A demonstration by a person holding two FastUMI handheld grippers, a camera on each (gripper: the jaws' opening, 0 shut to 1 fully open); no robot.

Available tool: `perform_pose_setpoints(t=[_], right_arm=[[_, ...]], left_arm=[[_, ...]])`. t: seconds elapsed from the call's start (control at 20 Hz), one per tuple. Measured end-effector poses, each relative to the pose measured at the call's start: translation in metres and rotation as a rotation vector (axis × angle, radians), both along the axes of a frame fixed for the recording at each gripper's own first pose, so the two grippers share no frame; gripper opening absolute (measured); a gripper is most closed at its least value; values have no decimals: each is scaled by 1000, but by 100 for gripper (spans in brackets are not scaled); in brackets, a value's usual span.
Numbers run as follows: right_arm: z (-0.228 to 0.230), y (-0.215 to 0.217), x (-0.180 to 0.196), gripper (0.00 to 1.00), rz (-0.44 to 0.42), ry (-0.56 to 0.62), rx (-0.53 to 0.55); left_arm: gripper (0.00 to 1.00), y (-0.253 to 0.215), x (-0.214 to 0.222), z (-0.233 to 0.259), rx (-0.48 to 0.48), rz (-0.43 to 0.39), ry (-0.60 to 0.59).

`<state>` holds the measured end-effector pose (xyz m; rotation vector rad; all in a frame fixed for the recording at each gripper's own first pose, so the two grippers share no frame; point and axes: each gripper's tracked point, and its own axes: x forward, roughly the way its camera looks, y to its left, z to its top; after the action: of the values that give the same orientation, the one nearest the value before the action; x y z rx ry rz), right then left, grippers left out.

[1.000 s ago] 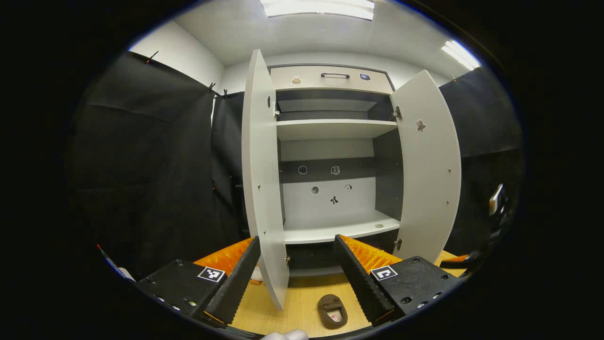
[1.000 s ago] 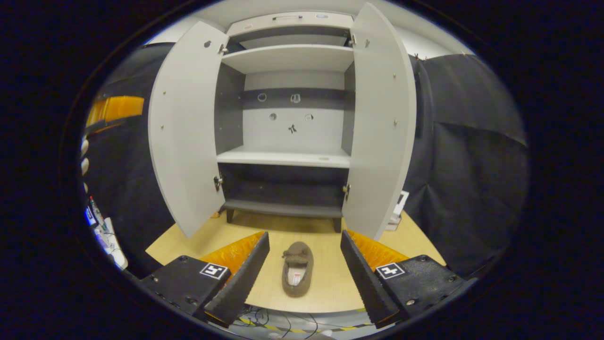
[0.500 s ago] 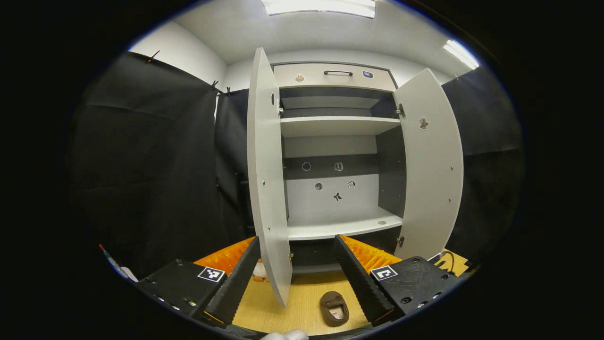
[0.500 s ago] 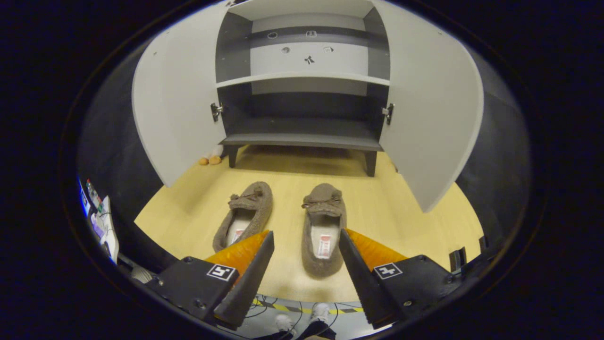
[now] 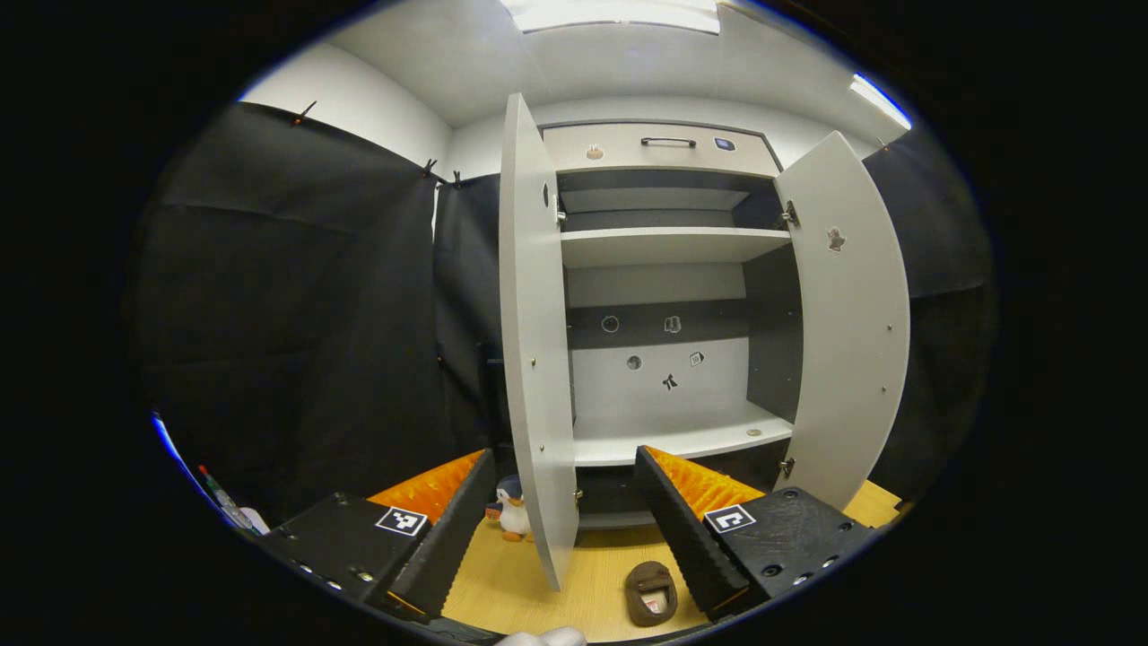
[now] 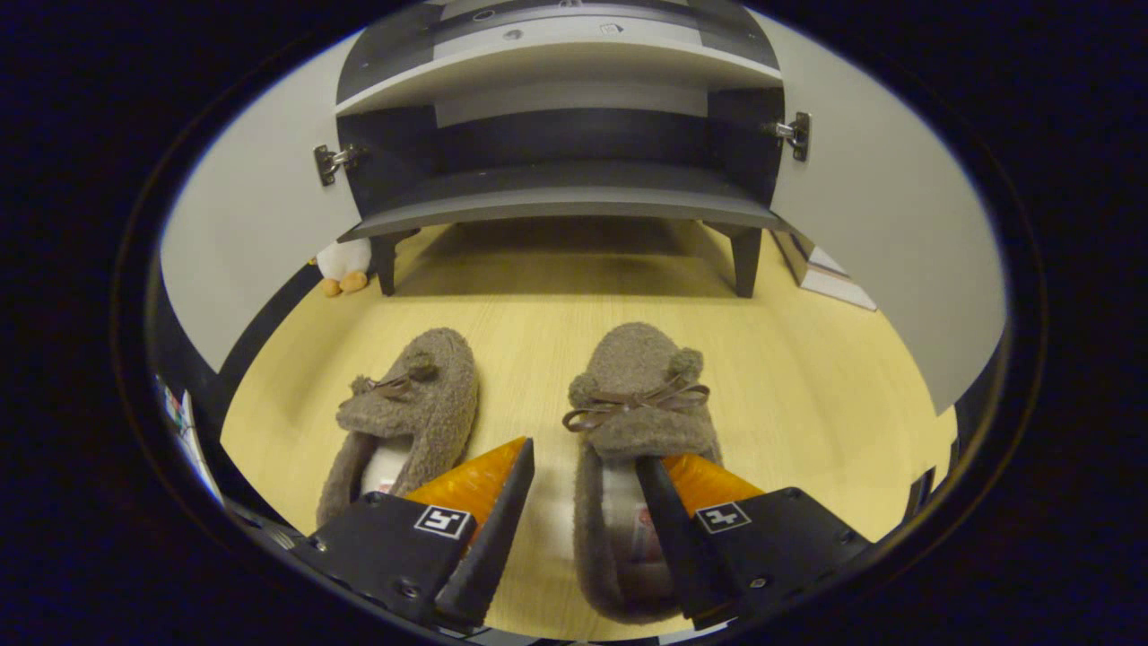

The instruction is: Grab one shoe with the right hand and put it into the shoe cabinet, grab the other shoe with the left hand and put it into the shoe cabinet; then close the right door with the right hand and the left door with the left hand.

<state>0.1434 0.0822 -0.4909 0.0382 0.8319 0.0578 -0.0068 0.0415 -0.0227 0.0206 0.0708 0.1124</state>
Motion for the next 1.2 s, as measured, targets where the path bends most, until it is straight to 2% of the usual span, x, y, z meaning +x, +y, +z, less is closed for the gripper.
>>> perform_pose_setpoints(t=[0.3, 0.35, 0.4, 0.45, 0.55, 0.85, 0.9, 0.95, 1.2], right_arm=[[-14, -4, 34, 72, -44, -11, 23], [-17, -7, 35, 51, -51, -6, 19], [-19, -10, 35, 42, -52, -3, 7], [-15, -9, 33, 19, -43, 7, 19], [-4, -4, 29, 7, -36, 15, 63], [52, -7, 19, 7, -6, -76, 73], [66, -6, 17, 7, -6, -100, 78], [84, -6, 16, 7, -5, -131, 84], [197, 0, 22, 7, 22, -302, 103]], left_arm=[[96, 2, 7, -14, 22, 26, 43], [96, 1, 8, -15, 21, 24, 44], [96, 0, 8, -15, 20, 22, 44], [96, -1, 9, -15, 18, 20, 44], [96, -1, 10, -15, 12, 14, 40], [96, -5, 8, -16, -5, -9, 33], [100, -6, 5, -17, -7, -14, 29], [96, -6, 3, -18, -7, -19, 30], [96, -9, -6, -20, -18, -33, 21]])
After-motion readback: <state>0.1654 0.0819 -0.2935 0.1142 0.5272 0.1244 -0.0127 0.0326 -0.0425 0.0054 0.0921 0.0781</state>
